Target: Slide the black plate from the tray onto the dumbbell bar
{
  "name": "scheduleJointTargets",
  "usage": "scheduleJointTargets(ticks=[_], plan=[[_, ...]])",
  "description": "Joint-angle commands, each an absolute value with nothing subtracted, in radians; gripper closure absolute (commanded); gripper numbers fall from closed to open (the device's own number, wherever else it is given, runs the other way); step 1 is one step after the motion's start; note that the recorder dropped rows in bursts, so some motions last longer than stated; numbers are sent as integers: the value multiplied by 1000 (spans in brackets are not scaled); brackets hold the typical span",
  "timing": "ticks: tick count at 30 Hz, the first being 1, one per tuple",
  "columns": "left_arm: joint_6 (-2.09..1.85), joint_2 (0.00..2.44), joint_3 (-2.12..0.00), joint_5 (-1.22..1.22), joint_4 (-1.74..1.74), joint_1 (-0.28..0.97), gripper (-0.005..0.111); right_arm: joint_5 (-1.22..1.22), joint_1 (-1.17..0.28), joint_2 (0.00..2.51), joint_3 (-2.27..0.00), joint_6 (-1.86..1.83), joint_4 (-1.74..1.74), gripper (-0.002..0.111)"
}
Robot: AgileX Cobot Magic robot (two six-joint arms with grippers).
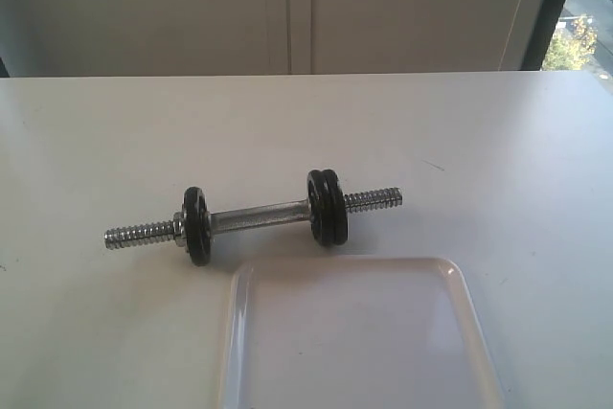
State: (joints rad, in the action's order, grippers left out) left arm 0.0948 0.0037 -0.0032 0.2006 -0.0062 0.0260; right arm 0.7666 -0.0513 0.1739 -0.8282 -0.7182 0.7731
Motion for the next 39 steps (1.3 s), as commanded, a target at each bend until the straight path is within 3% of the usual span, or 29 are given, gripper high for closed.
scheduleJointTargets(ticks=[1, 18, 30, 39], plan=[[93, 0, 0, 195, -6, 22, 107, 761, -49, 113, -821, -717, 775, 108], [92, 0, 0, 194, -6, 22, 107, 768, -232, 0, -607, -717, 809, 108], [89, 0, 0, 194, -6, 22, 107, 761, -238, 0, -469, -710, 794, 108], [89, 0, 0, 194, -6, 22, 107, 595, -234, 0, -382, -159, 721, 108]])
